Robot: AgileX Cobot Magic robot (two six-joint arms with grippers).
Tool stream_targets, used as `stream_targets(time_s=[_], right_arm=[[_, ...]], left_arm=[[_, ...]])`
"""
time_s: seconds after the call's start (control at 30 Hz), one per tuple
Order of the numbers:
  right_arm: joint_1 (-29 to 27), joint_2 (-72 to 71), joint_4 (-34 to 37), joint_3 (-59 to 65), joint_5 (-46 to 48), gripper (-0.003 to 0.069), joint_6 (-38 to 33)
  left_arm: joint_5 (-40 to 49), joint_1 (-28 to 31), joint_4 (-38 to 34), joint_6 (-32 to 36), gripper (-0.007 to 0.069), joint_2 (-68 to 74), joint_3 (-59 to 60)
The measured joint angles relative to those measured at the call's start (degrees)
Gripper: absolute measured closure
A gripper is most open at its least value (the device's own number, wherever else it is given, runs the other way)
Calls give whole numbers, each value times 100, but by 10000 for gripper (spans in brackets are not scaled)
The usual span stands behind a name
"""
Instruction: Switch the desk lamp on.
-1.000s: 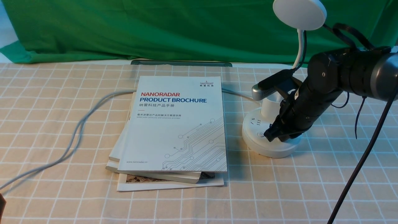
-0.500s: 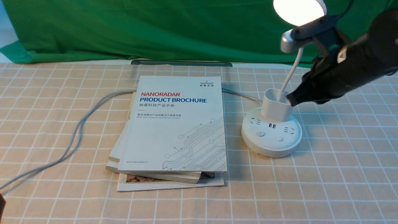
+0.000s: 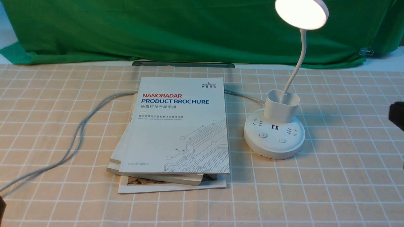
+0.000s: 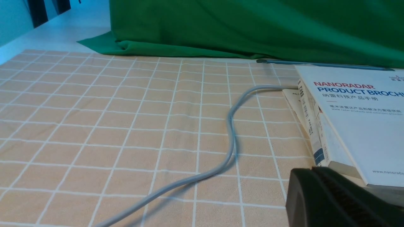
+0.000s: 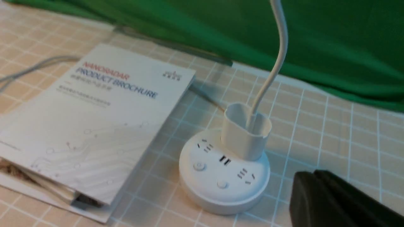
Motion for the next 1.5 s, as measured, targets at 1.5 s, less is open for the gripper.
stream_targets(time_s=[1.5], right_arm=[[-2220, -3773, -399, 3553, -854, 486, 1176]], left_arm=[[-4, 0, 0, 0, 603, 0, 0]])
